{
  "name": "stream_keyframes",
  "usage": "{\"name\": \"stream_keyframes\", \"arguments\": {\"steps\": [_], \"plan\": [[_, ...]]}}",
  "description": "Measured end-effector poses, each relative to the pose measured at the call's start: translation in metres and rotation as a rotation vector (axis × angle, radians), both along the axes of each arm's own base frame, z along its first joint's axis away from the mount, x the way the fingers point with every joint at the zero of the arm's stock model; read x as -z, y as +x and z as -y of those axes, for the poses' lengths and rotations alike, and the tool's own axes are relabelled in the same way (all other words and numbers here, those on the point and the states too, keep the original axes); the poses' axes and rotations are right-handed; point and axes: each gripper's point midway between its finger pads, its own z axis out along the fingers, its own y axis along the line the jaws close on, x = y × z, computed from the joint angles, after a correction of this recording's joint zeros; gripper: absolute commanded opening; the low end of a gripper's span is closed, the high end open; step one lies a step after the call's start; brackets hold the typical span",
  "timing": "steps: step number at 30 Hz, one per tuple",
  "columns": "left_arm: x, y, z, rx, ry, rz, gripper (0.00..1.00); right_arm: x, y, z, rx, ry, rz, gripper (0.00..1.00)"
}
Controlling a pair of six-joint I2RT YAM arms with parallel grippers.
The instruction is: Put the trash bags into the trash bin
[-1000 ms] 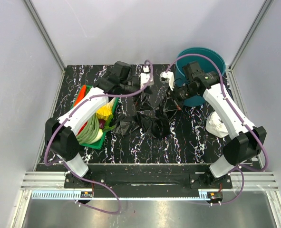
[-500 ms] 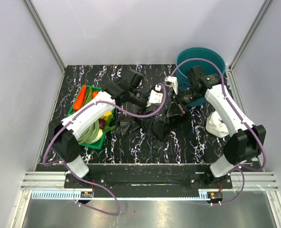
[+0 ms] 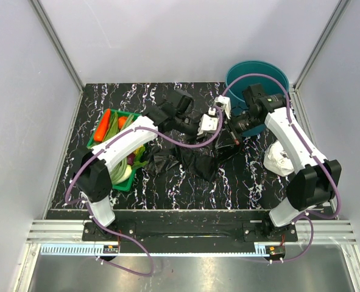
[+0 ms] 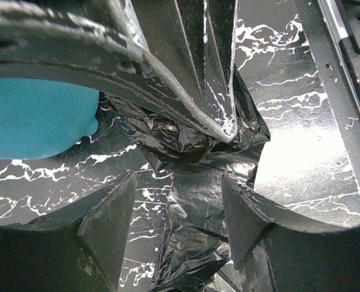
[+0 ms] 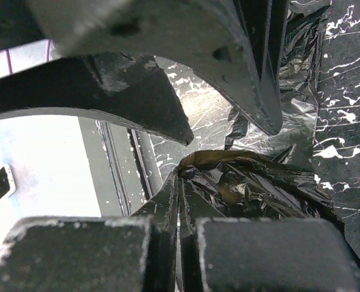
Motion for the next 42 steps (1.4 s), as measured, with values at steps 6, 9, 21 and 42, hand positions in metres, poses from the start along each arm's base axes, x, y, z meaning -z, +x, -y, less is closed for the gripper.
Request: {"name": "stream_keyframes", "arguments": {"steps": [6,9,21,42], "plan": [[0.009,0.002,0.003,-0.002,0.01,-0.019,0.66,-0.001,0.001,0.001,0.005,0.01,-0.003,0.0],[0.011,0.002,0.004,-0.002,0.01,-0.024,0.68,-0.002,0.001,0.001,0.006,0.013,-0.005,0.0],[-0.006,0.001,0.014,0.005,-0.017,-0.004,0.6,0.006,0.002,0.001,0.01,0.005,-0.043,0.0],[0.002,-0.011,0.018,0.054,0.01,0.002,0.43,0.007,0.0,0.003,0.013,-0.002,-0.061,0.0]]}}
